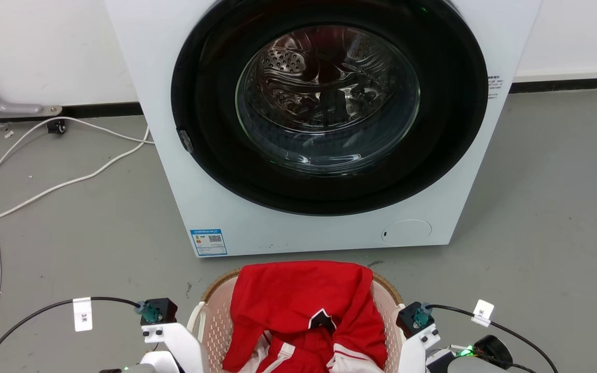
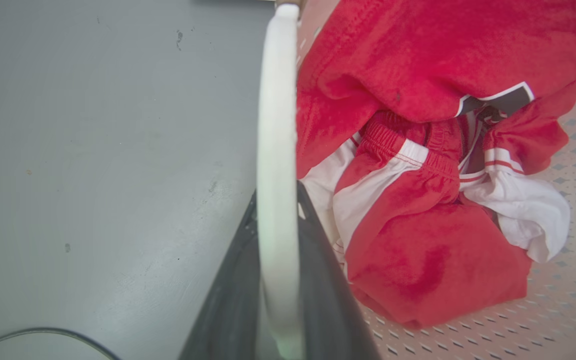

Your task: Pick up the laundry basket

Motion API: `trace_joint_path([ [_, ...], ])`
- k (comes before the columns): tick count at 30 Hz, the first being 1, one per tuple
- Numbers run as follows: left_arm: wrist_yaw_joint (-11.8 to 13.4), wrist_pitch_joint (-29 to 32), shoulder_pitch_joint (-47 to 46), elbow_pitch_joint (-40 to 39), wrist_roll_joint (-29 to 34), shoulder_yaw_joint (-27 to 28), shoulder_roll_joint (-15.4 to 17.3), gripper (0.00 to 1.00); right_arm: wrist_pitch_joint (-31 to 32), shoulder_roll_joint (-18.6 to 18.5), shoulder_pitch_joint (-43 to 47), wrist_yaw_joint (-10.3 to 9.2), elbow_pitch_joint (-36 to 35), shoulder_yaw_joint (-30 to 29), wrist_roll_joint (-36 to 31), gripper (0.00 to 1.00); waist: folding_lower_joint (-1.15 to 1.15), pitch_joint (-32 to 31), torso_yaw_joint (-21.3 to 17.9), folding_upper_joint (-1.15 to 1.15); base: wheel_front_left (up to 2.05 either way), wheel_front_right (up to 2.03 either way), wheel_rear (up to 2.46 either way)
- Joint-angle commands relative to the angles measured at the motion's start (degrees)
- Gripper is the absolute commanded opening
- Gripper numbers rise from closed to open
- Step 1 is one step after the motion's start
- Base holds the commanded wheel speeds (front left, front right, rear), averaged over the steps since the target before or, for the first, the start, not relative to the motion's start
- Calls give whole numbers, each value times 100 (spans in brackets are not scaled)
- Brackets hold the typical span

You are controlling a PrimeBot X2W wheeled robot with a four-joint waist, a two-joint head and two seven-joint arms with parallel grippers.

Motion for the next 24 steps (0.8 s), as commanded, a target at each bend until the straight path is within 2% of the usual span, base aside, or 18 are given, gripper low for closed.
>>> trace_joint_path([
  [1,4,-64,-94,2,-34,-7,76,0,-21,-46,45,47,-7,24,-39,0,0,-2,-1,0,0,0,0],
  [24,4,-104,-122,31,-307,-281,77,0,-7,-72,78,35,-11,24,-64,0,0,-35,20,0,0,0,0],
])
